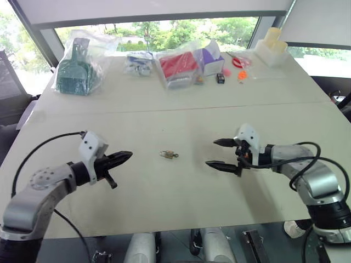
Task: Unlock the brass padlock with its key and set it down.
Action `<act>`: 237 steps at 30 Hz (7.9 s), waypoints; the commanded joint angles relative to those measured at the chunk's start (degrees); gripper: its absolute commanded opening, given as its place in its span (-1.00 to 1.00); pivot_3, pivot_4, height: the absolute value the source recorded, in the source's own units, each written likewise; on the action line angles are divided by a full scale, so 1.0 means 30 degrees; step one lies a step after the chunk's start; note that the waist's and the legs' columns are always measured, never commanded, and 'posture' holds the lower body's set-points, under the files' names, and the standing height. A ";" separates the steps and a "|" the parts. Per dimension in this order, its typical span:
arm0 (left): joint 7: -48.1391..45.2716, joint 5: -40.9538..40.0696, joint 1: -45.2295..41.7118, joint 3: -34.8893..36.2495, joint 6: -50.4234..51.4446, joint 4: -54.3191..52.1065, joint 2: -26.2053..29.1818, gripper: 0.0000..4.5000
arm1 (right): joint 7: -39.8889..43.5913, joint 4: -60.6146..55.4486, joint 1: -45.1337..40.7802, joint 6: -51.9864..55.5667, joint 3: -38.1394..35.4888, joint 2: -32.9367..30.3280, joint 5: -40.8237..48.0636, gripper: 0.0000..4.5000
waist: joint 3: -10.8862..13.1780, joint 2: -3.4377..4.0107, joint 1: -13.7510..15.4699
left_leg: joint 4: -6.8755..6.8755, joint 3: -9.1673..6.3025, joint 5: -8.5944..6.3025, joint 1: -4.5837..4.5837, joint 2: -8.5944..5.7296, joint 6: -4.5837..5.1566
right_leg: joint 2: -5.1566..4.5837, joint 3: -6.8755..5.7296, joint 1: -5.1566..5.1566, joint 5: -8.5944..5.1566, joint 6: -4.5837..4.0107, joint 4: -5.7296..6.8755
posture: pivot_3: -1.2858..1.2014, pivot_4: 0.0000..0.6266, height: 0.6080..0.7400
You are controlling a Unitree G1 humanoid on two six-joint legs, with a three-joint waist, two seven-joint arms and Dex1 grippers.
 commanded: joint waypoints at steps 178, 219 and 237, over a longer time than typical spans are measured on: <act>-1.1897 0.5680 -1.4929 -0.6480 -0.6967 1.5059 -0.2888 -0.65 | -1.0286 1.0051 -0.7695 -2.5224 0.7055 0.4080 -1.8746 -0.61 | -0.0020 -0.0104 -0.0178 | 0.0125 0.0143 0.0067 0.0039 -0.0040 -0.0090 | 0.0050 0.0065 -0.0008 0.0103 0.0006 0.0227 | 0.03 -0.52 1.00; -1.1317 0.5780 -1.4431 -0.6746 -0.5804 1.3830 -0.3258 -0.19 | -1.1960 0.9903 -0.7742 -2.5929 0.7551 0.4938 -1.9790 -1.00 | -0.0020 -0.0104 -0.0203 | 0.0125 0.0148 0.0059 0.0042 -0.0040 -0.0077 | 0.0051 0.0084 -0.0009 0.0104 0.0003 0.0229 | 0.03 -0.52 1.00; -0.9918 0.2712 -1.3671 -0.4023 -0.1953 1.1486 -0.1668 0.58 | -1.1280 1.0072 -0.7375 -2.5692 0.7520 0.4727 -1.9204 -1.00 | -0.0020 -0.0104 -0.0496 | 0.0123 0.0140 0.0065 0.0044 -0.0037 -0.0087 | 0.0049 0.0090 -0.0010 0.0104 0.0004 0.0230 | 0.03 -0.52 1.00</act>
